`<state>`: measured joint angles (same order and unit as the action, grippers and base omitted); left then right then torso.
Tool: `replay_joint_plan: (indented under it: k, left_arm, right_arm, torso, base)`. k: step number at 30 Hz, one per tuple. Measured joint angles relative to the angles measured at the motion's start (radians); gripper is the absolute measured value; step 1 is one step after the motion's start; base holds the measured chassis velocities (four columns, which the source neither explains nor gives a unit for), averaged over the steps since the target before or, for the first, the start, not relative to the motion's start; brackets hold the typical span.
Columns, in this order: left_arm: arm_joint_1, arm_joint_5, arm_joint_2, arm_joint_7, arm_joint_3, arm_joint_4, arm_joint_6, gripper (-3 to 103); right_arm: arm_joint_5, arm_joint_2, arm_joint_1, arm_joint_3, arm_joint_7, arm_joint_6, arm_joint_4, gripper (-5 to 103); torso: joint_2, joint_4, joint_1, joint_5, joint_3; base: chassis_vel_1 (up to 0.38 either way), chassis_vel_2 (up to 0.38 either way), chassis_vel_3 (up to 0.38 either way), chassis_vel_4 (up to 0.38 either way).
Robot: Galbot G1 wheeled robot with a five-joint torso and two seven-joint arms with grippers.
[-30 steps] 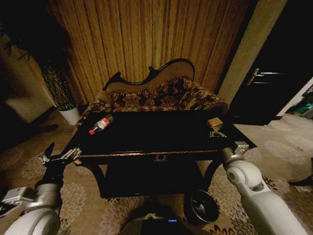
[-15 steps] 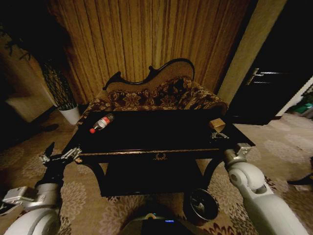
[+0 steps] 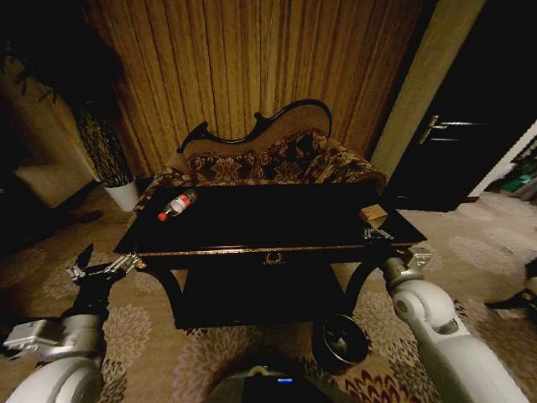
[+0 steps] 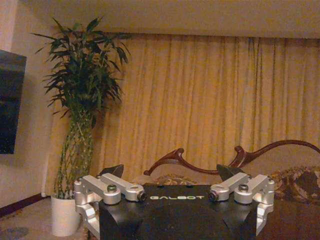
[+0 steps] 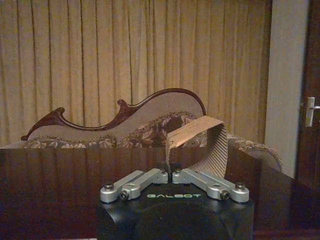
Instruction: Move to the front of the table and place the trash on the table into the trash bin.
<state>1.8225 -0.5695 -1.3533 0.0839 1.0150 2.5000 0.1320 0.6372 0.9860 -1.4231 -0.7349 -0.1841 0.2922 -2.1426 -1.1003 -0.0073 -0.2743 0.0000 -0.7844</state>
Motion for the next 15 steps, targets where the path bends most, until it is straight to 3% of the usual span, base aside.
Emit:
replay_joint_plan:
  k: [15]
  left_arm:
    - [0.002,0.0,-0.003,0.0,0.001,0.0,-0.002,100]
  right_arm:
    - [-0.02,0.008,-0.018,-0.006,0.023,-0.009,-0.002,0]
  torso:
    - [0.0,0.0001,0.0,0.0,0.0]
  base:
    - [0.107,-0.102,-0.11,0.1]
